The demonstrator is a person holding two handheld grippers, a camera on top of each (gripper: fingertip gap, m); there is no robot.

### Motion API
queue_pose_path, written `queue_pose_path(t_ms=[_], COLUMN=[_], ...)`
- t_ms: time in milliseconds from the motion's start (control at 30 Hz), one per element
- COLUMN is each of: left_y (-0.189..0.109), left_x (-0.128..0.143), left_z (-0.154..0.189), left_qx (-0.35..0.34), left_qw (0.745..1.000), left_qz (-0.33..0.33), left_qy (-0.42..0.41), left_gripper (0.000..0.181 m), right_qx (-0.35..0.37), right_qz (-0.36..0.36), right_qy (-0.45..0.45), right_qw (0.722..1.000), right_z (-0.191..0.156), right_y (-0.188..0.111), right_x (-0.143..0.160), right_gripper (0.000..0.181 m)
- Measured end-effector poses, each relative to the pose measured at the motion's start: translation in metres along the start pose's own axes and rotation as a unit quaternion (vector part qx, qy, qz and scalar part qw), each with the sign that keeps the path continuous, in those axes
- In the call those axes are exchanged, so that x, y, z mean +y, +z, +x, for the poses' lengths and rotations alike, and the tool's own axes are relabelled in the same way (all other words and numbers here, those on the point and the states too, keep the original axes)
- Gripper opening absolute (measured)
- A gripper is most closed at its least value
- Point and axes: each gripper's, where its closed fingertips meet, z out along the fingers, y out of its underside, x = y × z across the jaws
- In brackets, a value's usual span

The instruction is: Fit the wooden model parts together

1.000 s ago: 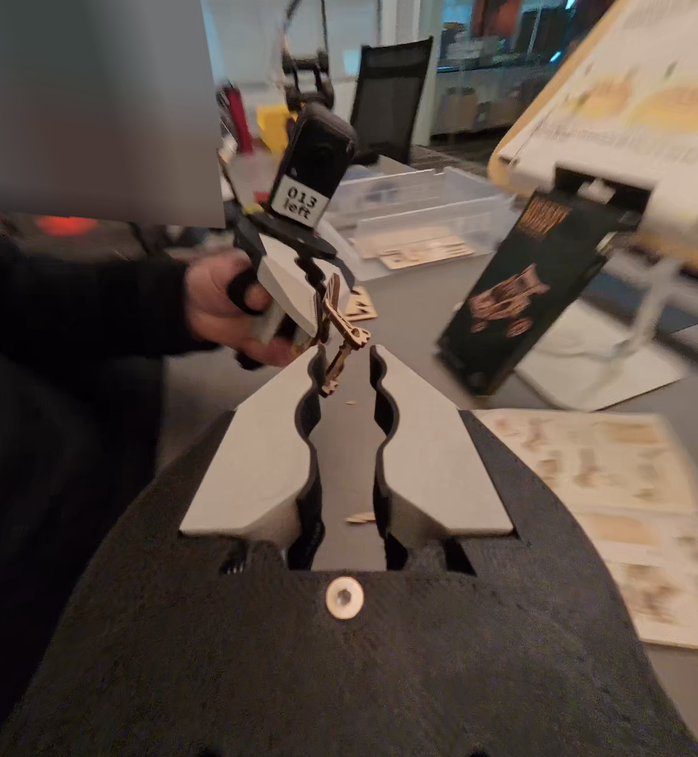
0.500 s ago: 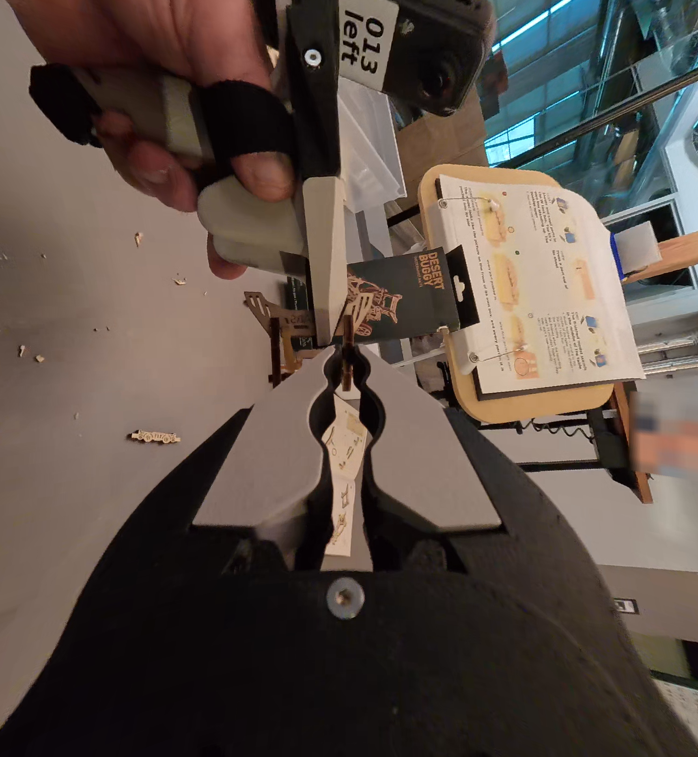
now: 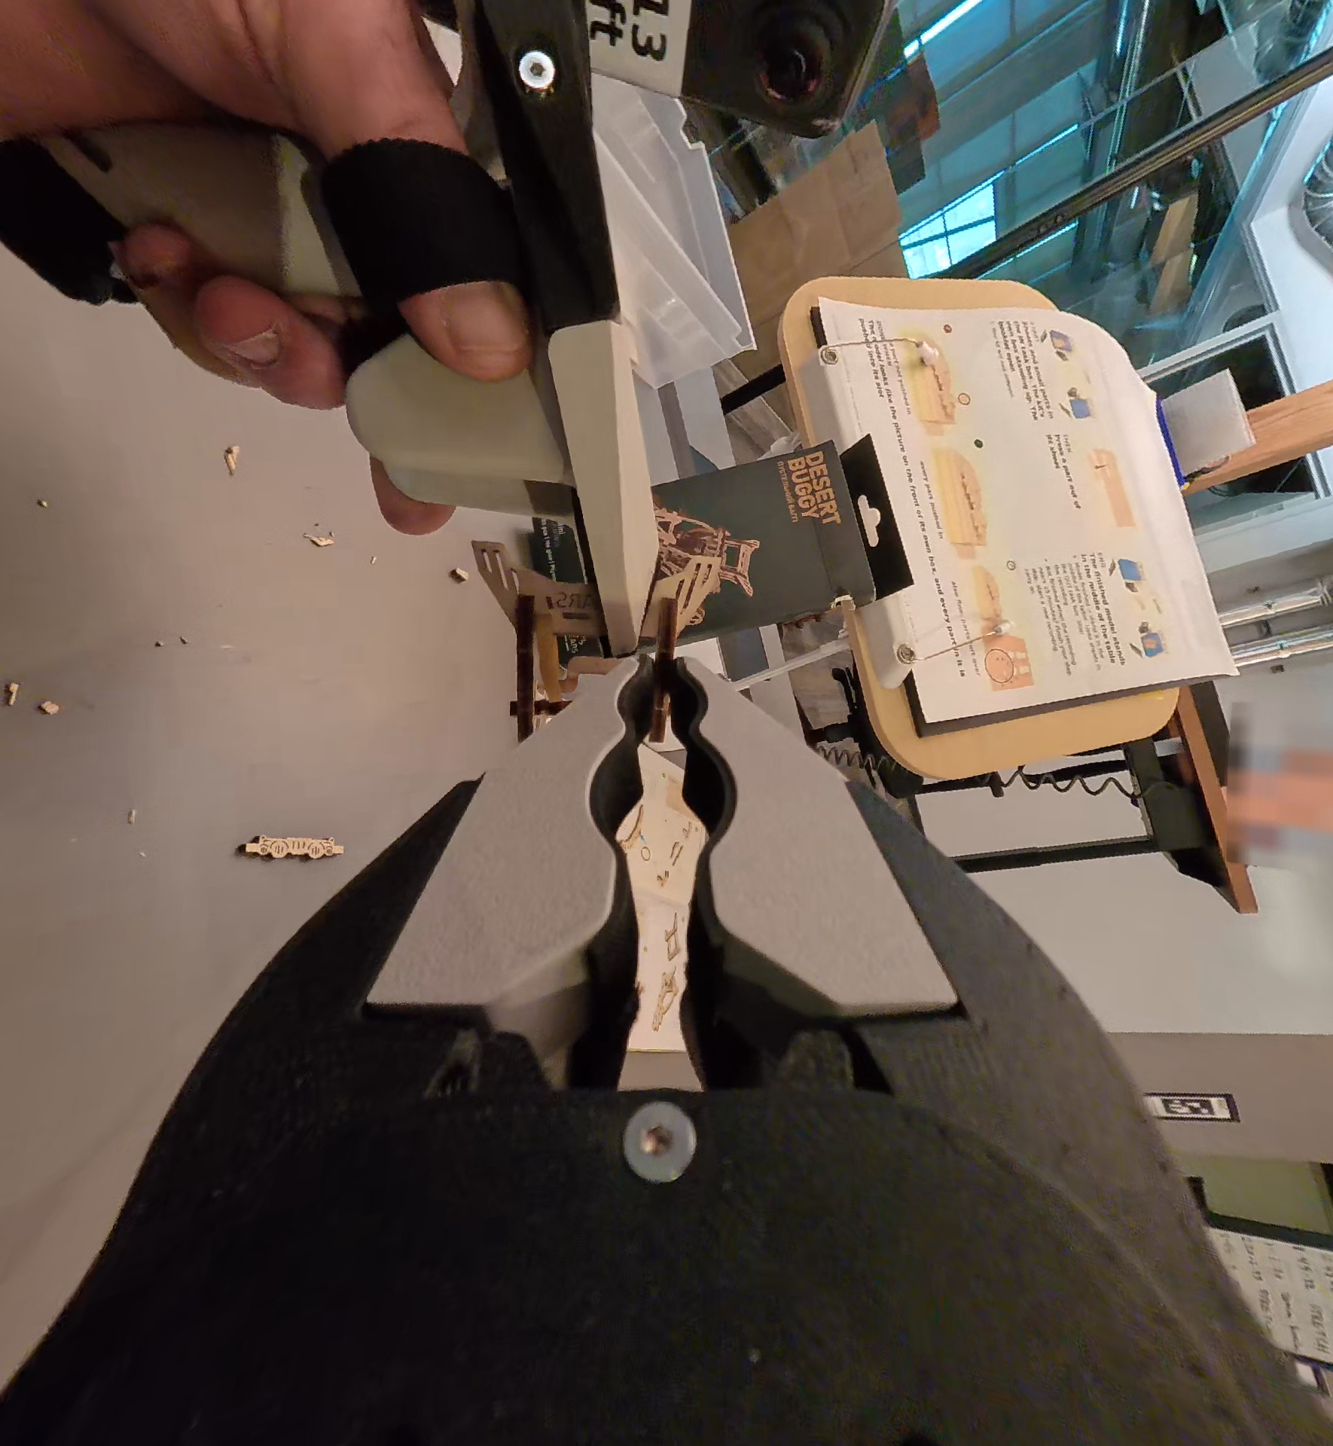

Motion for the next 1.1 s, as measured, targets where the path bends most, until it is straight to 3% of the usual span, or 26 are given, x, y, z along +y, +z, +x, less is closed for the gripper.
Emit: queue_pose_path(t_ms=[1100], left_y=[-0.001], left_x=[-0.014], left_z=[0.006], left_qx=[0.032], left_qw=[0.997], left_qz=[0.067], left_qy=[-0.028], left_gripper=[0.001], right_qx=[-0.001], right_qz=[0.014], right_qy=[0.096], right_qw=[0.995], right_z=[0.01], right_y=[-0.003], right_x=[-0.003], right_gripper=[0.002])
